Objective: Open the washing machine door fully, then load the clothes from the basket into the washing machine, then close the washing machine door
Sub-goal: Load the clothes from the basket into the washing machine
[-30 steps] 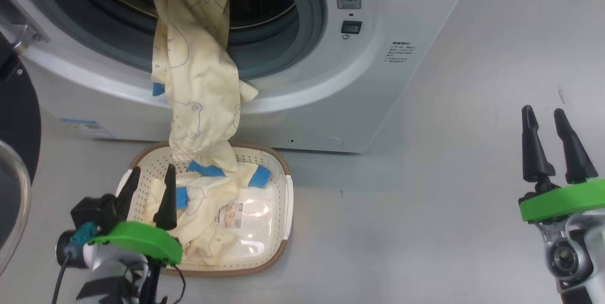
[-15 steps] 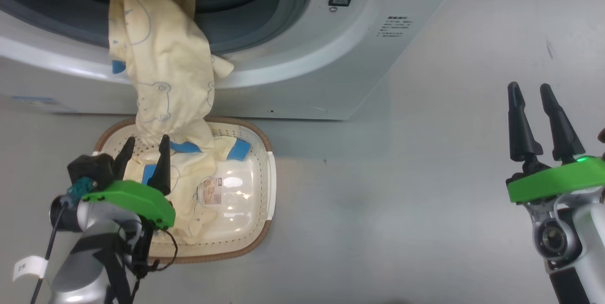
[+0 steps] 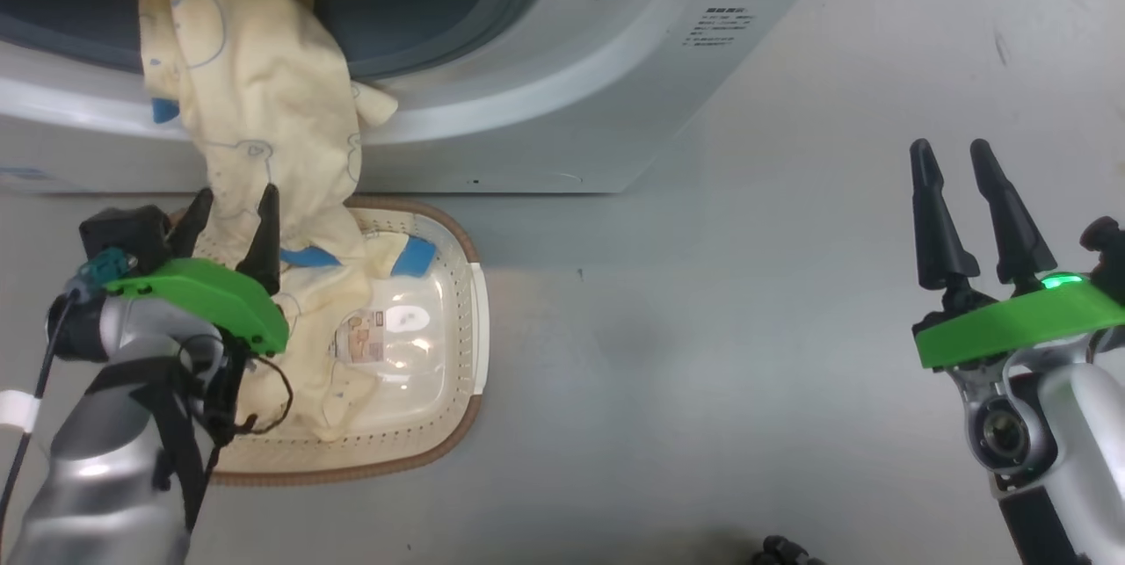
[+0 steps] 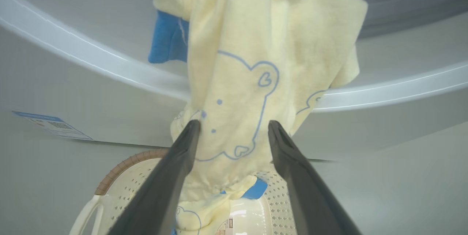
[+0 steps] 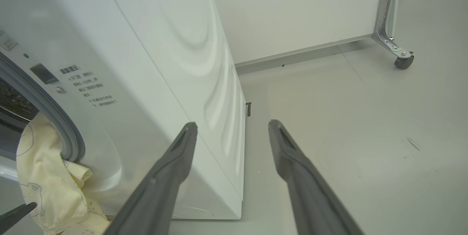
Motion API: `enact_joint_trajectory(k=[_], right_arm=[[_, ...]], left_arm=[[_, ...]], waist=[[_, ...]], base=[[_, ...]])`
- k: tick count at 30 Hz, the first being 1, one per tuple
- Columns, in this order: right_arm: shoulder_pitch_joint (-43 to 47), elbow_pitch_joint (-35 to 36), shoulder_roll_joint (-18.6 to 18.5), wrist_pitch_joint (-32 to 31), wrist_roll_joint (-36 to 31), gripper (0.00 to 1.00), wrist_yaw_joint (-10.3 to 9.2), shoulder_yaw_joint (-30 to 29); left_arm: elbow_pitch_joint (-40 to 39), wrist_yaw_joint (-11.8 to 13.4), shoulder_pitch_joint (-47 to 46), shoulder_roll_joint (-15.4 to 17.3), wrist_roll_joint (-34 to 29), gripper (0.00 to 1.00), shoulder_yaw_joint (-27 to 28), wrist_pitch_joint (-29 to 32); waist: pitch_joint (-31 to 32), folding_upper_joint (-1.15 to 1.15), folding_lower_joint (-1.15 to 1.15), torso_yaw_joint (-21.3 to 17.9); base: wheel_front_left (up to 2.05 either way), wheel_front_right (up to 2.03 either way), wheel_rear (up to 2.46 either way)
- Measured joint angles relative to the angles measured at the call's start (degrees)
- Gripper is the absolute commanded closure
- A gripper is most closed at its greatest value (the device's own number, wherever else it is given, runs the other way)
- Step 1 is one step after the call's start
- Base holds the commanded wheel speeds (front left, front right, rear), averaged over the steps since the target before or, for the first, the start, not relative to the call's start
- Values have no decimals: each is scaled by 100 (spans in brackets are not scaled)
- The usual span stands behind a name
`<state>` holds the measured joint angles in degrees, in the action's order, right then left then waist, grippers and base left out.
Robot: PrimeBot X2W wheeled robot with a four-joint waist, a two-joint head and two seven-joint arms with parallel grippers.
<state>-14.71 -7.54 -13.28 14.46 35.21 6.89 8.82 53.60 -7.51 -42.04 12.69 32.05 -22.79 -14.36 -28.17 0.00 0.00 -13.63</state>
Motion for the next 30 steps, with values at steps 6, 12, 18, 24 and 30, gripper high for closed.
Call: enact_joint_trajectory(k=[6,12,18,24,30], right_arm=[[-73,20,37,0,0,0,0,109],[-208,66,59,0,1,0,0,186],[-261,105,75,0,1,0,0,234],[-391,160,96,0,1,0,0,269],[-453,165,140,0,1,0,0,347]], left_arm=[[159,0,-292,224,371,0,-378,0],[321,0,-561,389,867,0,-933,0],[334,0,-837,527,1436,0,-1489,20],[337,0,-1000,645,1915,0,-1971,79],[337,0,-1217,798,2346,0,-2330,83]], waist=[[-140,0,0,-103],[-320,0,0,-193],[-511,0,0,-270],[-677,0,0,-345],[-793,0,0,-424]], base=[[0,0,0],[0,0,0],[0,0,0],[0,0,0],[0,0,0]])
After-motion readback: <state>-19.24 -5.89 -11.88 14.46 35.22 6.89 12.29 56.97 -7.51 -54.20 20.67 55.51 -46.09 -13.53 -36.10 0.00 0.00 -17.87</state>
